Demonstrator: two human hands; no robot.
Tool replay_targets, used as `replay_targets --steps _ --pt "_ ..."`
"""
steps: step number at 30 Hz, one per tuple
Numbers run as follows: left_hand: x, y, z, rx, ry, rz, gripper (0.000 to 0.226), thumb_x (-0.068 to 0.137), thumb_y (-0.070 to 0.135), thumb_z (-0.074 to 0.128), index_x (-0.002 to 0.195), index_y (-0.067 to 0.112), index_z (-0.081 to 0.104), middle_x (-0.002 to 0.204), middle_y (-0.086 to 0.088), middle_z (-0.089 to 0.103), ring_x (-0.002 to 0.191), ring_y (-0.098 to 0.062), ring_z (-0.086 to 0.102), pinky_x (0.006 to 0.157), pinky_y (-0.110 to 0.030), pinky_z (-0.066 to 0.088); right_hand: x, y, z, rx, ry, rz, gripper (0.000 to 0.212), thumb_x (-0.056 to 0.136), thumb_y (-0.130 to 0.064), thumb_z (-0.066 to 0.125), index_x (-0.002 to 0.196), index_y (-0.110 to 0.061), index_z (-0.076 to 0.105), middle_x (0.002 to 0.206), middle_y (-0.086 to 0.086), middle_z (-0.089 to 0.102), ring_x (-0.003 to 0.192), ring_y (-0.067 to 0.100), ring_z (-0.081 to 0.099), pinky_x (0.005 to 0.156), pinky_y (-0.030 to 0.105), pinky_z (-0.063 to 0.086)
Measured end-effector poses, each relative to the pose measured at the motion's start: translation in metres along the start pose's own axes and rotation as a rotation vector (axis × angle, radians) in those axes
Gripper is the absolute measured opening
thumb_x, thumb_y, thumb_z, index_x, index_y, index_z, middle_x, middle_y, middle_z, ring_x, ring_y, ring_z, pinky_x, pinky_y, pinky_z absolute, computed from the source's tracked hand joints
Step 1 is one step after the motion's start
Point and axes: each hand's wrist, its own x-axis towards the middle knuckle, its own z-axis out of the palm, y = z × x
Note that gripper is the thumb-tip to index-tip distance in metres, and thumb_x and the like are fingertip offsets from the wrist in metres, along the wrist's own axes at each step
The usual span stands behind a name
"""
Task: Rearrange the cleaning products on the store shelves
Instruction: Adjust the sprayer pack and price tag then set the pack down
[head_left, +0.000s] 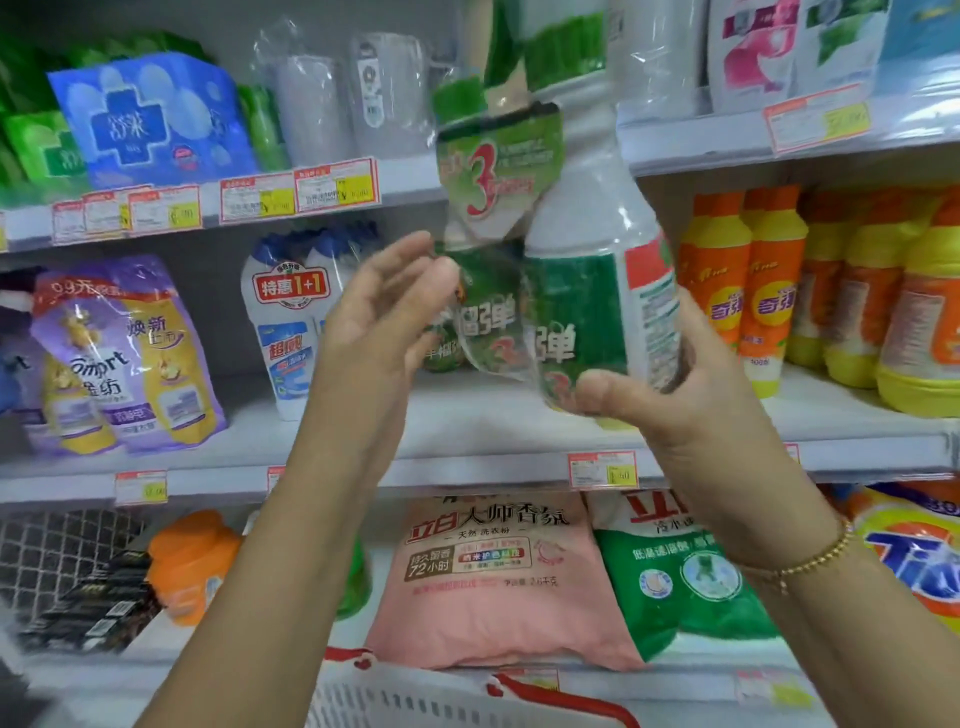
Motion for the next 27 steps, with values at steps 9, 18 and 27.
replay_targets --steps 9,18,27 --pt "0.001 -0.008 0.006 -0.038 -0.2 -0.338 0.039 0.067 0.048 0.075 0.09 0.017 0.076 0.08 0.001 0.072 0.086 -0.014 0.061 0.086 -0.029 0.05 -0.044 -0.008 -0.041 0.614 -0.105 0.502 0.074 0.049 -0.046 0.081 0.115 -0.016 0.065 0.113 0.015 0.069 0.096 0.032 0.069 0.068 0.04 0.058" --pt "-0.01 -0.071 0.067 -0.044 -0.311 -0.776 0.035 0.048 0.036 0.083 0.078 0.017 0.077 0.074 0.0 0.072 0.065 -0.013 0.065 0.058 -0.025 0.056 -0.098 -0.032 -0.107 0.621 0.014 0.992 0.071 0.068 -0.054 0.057 0.121 -0.007 0.06 0.111 0.027 0.065 0.072 0.042 0.07 0.048 0.037 0.057" --pt "-0.047 -0.097 0.144 0.15 -0.329 -0.513 0.036 0.067 0.022 0.069 0.1 0.007 0.068 0.09 -0.007 0.073 0.067 -0.015 0.068 0.056 -0.024 0.057 -0.139 0.016 -0.199 0.307 -0.021 1.144 0.062 0.08 -0.058 0.045 0.125 -0.016 0.055 0.114 0.014 0.067 0.088 0.025 0.071 0.077 0.031 0.059"
